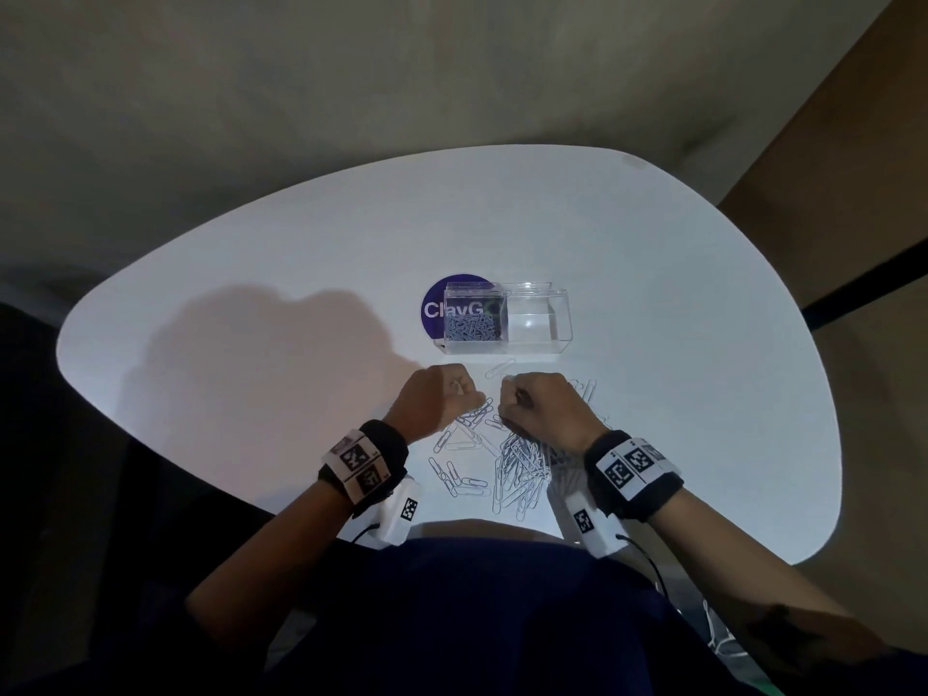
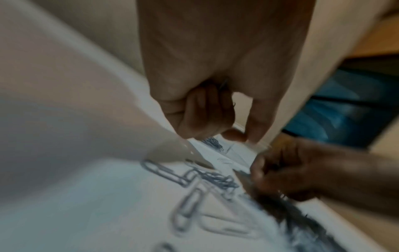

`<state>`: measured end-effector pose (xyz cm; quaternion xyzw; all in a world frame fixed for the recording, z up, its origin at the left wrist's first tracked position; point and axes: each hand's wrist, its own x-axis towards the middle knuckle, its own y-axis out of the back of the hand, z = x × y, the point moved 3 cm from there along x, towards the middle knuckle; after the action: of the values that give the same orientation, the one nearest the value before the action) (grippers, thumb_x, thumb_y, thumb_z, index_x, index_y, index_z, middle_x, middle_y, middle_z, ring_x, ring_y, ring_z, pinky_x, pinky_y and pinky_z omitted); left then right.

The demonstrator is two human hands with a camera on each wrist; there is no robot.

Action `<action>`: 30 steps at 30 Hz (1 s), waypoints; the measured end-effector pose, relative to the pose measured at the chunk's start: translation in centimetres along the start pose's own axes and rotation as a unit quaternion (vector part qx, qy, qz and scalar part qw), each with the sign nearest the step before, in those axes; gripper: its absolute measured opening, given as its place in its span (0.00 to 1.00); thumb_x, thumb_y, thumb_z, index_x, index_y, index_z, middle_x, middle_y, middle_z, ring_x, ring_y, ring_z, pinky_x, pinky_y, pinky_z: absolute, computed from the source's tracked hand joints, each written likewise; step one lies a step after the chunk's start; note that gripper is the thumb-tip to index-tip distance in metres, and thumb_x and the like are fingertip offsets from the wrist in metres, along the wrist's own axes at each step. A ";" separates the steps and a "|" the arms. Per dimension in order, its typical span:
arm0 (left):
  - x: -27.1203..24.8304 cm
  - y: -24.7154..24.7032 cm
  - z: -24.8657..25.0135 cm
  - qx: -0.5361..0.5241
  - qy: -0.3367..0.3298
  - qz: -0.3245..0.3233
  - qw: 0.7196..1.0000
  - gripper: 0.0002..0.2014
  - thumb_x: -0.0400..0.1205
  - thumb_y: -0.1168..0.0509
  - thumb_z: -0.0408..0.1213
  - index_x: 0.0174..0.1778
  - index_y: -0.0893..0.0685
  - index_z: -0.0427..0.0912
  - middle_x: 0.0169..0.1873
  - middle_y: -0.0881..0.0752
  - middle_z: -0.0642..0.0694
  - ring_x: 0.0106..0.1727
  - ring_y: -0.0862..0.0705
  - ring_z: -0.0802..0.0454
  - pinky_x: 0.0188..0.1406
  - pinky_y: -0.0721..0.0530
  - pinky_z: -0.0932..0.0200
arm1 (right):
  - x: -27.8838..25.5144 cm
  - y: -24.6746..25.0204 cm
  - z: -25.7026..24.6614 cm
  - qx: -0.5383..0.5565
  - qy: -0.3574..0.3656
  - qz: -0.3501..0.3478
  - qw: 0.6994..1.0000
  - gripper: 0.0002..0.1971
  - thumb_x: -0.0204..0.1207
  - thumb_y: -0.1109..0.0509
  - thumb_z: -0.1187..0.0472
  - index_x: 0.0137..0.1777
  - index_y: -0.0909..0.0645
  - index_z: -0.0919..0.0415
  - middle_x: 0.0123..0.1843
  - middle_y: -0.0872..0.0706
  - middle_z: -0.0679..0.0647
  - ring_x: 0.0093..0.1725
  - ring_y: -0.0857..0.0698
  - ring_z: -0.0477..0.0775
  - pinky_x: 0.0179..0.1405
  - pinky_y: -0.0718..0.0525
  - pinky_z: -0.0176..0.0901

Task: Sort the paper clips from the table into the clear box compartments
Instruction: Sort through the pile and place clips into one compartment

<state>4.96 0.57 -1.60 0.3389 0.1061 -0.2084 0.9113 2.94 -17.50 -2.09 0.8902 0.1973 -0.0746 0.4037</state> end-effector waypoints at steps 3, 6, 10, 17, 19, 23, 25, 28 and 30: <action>-0.3 -0.3 -0.2 0.112 -0.061 0.005 0.992 0.09 0.75 0.27 0.46 0.47 0.16 0.48 0.22 0.27 0.61 0.25 0.28 0.64 0.29 0.35 0.64 | -0.7 1.4 0.2 0.161 -0.032 0.023 0.986 0.06 0.74 0.28 0.70 0.36 0.19 0.67 0.36 0.11 0.47 0.35 0.14 0.43 0.41 0.17 0.37; -0.4 -1.0 -0.2 0.174 -0.093 -0.007 0.980 0.15 0.75 0.27 0.50 0.56 0.18 0.52 0.32 0.18 0.57 0.33 0.19 0.55 0.38 0.24 0.58 | -1.1 2.0 0.9 0.285 -0.078 0.047 0.954 0.04 0.74 0.27 0.74 0.39 0.19 0.72 0.39 0.10 0.51 0.37 0.14 0.47 0.38 0.16 0.34; 0.1 -1.9 -0.3 0.225 -0.120 0.008 0.967 0.14 0.78 0.29 0.47 0.57 0.15 0.48 0.47 0.09 0.47 0.47 0.13 0.47 0.51 0.18 0.53 | -0.5 1.6 2.3 0.387 -0.141 0.041 0.910 0.06 0.79 0.31 0.73 0.47 0.12 0.67 0.50 0.11 0.69 0.41 0.15 0.60 0.36 0.17 0.42; 0.6 -2.1 -0.1 0.222 -0.153 0.010 0.963 0.05 0.79 0.34 0.37 0.44 0.12 0.47 0.38 0.10 0.52 0.38 0.15 0.53 0.40 0.21 0.59 | -0.6 1.8 1.4 0.500 -0.151 0.019 0.852 0.13 0.81 0.33 0.63 0.53 0.12 0.74 0.32 0.21 0.56 0.28 0.29 0.49 0.24 0.32 0.35; 0.6 -1.9 -0.2 0.171 -0.140 0.012 0.975 0.05 0.79 0.34 0.35 0.41 0.13 0.47 0.33 0.13 0.55 0.31 0.19 0.60 0.35 0.24 0.63 | -0.7 1.7 0.9 0.507 -0.138 0.004 0.851 0.12 0.77 0.27 0.61 0.49 0.12 0.73 0.30 0.22 0.55 0.30 0.25 0.54 0.24 0.33 0.36; 0.7 -1.0 -0.5 -0.017 -0.081 -0.015 0.996 0.04 0.80 0.33 0.33 0.40 0.15 0.40 0.33 0.14 0.54 0.33 0.18 0.55 0.36 0.23 0.61 | -0.5 1.2 1.2 0.468 -0.126 -0.013 0.875 0.09 0.70 0.18 0.55 0.38 0.11 0.61 0.29 0.22 0.59 0.31 0.25 0.57 0.21 0.35 0.38; 0.6 -0.7 -0.7 -0.113 -0.002 -0.060 0.992 0.06 0.83 0.35 0.34 0.42 0.17 0.37 0.27 0.21 0.55 0.27 0.27 0.56 0.28 0.30 0.64 | -0.4 1.0 1.5 0.399 -0.102 -0.003 0.911 0.11 0.71 0.18 0.54 0.41 0.10 0.61 0.30 0.18 0.56 0.27 0.26 0.52 0.25 0.30 0.40; 0.3 -0.4 -1.1 -0.275 0.095 -0.120 0.949 0.08 0.84 0.41 0.36 0.38 0.27 0.44 0.24 0.40 0.55 0.24 0.45 0.56 0.22 0.48 0.63 | -0.3 0.8 1.4 0.139 -0.025 0.029 0.990 0.12 0.69 0.17 0.51 0.37 0.16 0.55 0.33 0.14 0.46 0.31 0.19 0.43 0.35 0.21 0.41; 0.2 -0.2 -1.2 -0.335 0.102 -0.137 0.927 0.09 0.78 0.43 0.33 0.34 0.34 0.49 0.26 0.45 0.51 0.26 0.49 0.54 0.21 0.50 0.63 | -0.4 0.1 0.9 -0.031 0.011 0.025 0.999 0.15 0.67 0.18 0.48 0.38 0.21 0.53 0.34 0.16 0.44 0.33 0.19 0.45 0.36 0.20 0.44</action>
<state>4.99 1.19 -2.64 0.0155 0.3078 -0.2473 0.9186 2.62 -18.38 -2.44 0.8827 0.1817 -0.0491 0.4306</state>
